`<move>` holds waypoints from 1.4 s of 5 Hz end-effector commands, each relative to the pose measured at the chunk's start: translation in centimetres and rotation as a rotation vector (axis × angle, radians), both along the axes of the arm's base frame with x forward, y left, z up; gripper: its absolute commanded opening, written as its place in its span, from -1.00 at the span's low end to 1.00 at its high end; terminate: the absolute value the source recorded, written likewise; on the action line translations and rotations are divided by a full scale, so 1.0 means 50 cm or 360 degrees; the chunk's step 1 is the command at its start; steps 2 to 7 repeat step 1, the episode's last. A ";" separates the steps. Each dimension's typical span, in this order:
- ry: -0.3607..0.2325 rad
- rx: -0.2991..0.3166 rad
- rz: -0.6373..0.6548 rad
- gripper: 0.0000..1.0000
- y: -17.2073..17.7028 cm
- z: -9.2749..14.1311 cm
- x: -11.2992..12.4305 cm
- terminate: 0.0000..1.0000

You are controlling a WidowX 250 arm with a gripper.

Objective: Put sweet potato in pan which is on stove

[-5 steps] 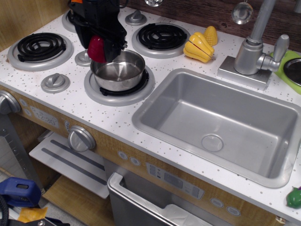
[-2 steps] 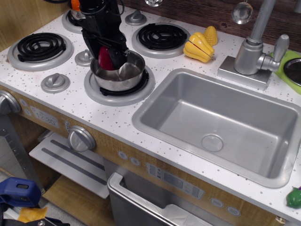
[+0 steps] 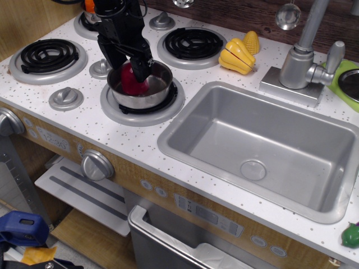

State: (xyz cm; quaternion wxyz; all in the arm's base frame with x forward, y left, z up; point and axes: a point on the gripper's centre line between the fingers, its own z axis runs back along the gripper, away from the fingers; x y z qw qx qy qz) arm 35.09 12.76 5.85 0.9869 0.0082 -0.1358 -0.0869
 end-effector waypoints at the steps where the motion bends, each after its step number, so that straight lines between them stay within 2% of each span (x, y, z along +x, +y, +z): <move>1: -0.0068 0.0027 0.0012 1.00 0.012 0.028 0.011 1.00; 7: -0.0068 0.0027 0.0012 1.00 0.012 0.028 0.011 1.00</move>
